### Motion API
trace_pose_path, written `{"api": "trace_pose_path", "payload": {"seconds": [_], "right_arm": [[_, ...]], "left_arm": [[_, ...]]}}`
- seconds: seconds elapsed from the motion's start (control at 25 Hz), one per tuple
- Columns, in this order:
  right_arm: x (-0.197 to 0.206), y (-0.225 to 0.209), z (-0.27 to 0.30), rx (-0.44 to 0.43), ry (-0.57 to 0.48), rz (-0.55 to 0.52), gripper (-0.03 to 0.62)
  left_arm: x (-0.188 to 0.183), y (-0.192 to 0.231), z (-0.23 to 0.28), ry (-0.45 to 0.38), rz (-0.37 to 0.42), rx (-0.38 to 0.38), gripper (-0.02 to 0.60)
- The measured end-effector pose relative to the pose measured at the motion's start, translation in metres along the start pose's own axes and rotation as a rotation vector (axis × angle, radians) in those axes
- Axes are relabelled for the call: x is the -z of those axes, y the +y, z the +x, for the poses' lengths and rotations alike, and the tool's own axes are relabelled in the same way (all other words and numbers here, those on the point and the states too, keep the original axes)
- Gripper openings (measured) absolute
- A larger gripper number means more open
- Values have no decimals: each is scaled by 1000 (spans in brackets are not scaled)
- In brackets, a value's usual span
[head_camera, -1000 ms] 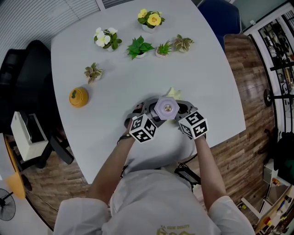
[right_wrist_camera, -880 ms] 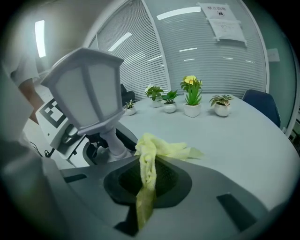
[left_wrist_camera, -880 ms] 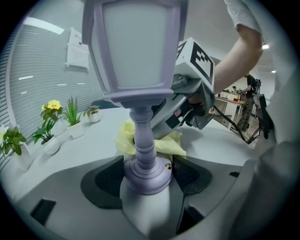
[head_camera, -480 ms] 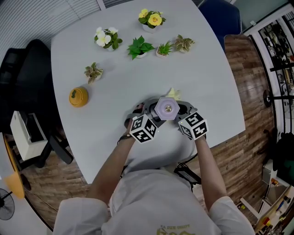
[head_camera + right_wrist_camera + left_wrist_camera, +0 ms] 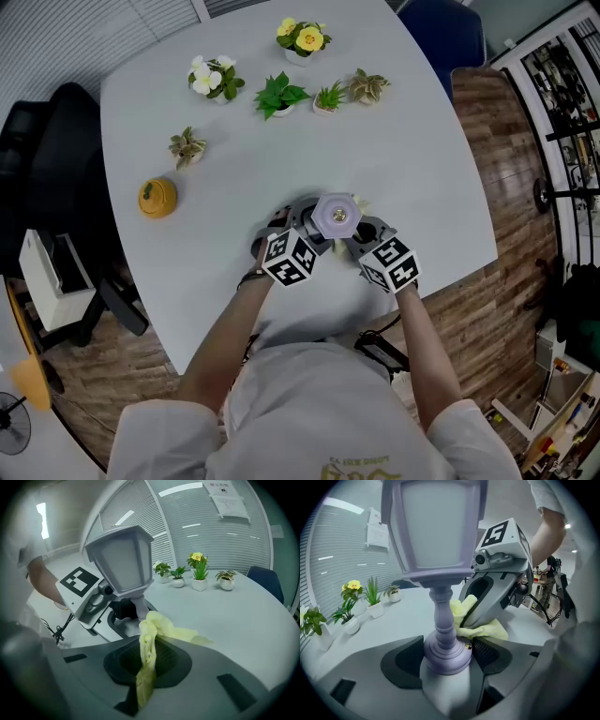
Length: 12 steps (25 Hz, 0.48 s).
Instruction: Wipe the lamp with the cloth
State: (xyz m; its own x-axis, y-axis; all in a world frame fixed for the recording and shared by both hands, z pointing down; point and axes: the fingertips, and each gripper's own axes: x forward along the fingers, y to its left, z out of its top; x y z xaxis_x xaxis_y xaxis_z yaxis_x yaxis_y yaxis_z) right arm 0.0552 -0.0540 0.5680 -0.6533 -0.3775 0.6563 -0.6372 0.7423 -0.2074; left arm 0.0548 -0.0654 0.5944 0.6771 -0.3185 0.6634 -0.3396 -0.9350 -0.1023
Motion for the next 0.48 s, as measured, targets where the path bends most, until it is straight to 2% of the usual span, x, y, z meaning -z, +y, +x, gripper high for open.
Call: {"api": "trace_pose_path", "payload": {"seconds": [0.24, 0.48], "right_arm": [[2, 4, 2, 13, 36, -22, 26], [2, 4, 2, 29, 51, -53, 28]], "left_arm": [[0, -1, 0, -3, 2, 10, 305], [1, -3, -6, -11, -25, 90, 305]]}}
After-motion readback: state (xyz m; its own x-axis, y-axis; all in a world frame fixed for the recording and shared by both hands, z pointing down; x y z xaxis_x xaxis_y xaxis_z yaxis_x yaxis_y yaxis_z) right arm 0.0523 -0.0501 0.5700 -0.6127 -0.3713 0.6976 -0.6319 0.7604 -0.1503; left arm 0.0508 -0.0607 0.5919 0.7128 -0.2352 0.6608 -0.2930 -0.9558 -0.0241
